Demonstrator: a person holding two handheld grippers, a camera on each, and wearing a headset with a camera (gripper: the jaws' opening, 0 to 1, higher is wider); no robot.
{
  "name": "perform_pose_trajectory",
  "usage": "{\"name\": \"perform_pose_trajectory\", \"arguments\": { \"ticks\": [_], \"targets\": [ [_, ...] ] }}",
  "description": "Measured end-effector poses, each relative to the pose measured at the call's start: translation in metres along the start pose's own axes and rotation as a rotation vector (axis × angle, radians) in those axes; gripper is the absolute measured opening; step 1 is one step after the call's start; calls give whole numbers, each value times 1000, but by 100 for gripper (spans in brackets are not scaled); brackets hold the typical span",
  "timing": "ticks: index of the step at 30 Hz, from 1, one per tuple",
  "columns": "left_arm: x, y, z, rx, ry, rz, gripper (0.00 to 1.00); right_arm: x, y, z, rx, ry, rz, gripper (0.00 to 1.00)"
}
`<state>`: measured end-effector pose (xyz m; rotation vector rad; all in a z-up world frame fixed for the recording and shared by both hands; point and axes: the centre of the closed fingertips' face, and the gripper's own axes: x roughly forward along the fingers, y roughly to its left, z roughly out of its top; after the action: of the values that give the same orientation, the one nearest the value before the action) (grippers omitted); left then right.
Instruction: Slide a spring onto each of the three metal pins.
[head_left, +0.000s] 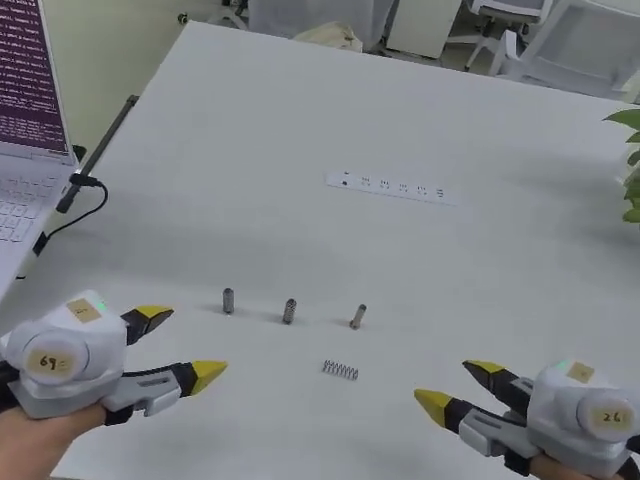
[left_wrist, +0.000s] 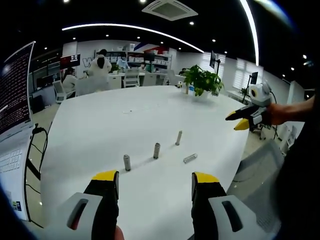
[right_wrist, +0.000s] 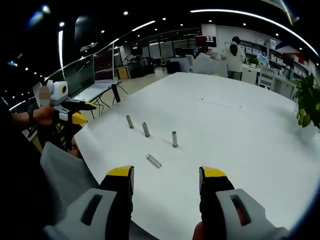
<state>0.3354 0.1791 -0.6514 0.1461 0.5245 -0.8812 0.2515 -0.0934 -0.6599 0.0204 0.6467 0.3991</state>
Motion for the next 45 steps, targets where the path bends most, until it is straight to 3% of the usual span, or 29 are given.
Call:
{"name": "perform_pose_trajectory", "arguments": {
  "ticks": [7,19,25,37,45],
  "targets": [
    [1,0,-1,9,10,-3,54,-2,6,-3,-20,7,25,57],
    [21,-18,11,53,14,-58,54,-4,8,-2,-29,14,52,61],
    [37,-33,16,91,27,-110,54,-6,11,-6,-32,35,69,61],
    [67,-62,15,133,57,-192,53,-14,13,-18,-13,55,70,62],
    [81,-71,14,163,77,-237,53,-14,16,-20,-11,65,76,63]
  ]
}}
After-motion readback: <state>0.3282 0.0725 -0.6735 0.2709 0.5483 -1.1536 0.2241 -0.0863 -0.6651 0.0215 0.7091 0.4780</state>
